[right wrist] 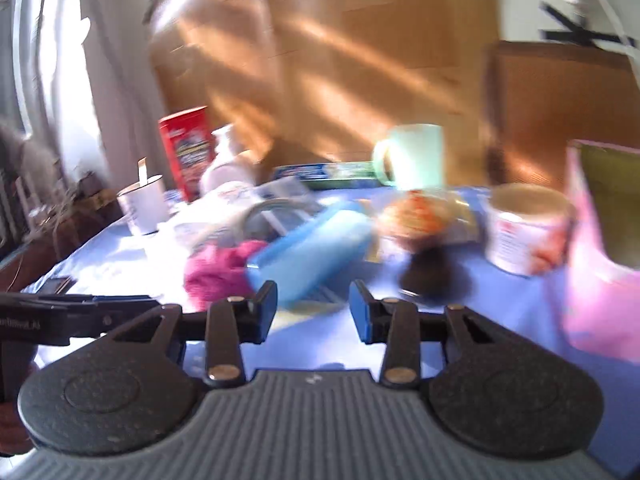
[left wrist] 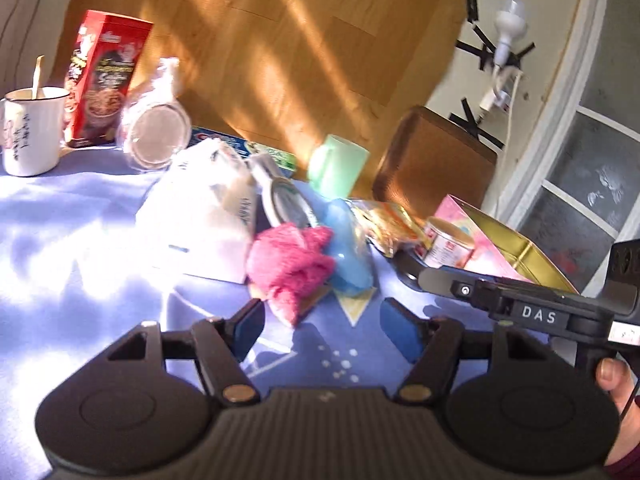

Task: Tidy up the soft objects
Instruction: 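Move the left gripper to the pink fuzzy cloth and grasp it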

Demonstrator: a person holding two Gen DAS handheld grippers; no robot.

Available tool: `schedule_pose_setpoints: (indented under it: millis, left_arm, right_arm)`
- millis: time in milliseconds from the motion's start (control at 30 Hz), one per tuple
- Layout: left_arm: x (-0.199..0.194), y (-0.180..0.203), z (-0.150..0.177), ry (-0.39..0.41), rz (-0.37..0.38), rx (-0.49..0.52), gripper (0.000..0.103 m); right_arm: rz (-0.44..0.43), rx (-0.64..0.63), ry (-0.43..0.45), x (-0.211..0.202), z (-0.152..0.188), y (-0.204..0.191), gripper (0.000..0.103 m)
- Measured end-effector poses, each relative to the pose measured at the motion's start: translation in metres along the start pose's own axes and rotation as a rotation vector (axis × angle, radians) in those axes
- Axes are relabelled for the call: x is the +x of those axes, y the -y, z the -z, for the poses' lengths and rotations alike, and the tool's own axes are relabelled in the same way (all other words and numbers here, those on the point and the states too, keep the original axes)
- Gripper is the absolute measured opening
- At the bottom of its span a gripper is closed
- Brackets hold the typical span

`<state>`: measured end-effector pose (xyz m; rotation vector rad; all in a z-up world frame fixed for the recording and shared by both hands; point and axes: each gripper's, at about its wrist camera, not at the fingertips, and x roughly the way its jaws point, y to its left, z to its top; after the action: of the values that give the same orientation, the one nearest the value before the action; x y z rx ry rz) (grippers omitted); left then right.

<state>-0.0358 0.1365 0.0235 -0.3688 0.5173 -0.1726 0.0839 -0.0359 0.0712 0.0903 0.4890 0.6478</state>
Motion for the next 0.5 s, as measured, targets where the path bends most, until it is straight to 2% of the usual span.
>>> schedule_pose_setpoints:
  millis: [167,267,300,333,433,500]
  left_arm:
    - [-0.016,-0.029,0.006,0.018,-0.036,-0.065,0.066]
    - [-0.025,-0.039,0.010,0.022,-0.046,-0.093,0.069]
    - [-0.028,-0.042,0.011,0.026,-0.048,-0.097,0.069]
    - [-0.031,-0.044,0.012,0.031,-0.051,-0.100,0.069]
    - [-0.033,-0.049,0.015,0.031,-0.042,-0.118,0.069]
    - [-0.032,-0.048,0.016,0.024,-0.024,-0.136,0.069]
  right_arm:
    - [-0.071,-0.147,-0.066,0.054,-0.018,-0.038,0.043]
    - [-0.065,-0.244,-0.116,0.078,-0.011,-0.053,0.044]
    - [-0.043,-0.285,-0.094,0.078,-0.008,-0.058,0.043]
    - [-0.031,-0.318,-0.086,0.076,-0.005,-0.062,0.039]
    - [0.004,-0.367,-0.070,0.063,0.000,-0.069,0.014]
    - [0.005,-0.355,-0.038,0.045,0.003,-0.068,0.012]
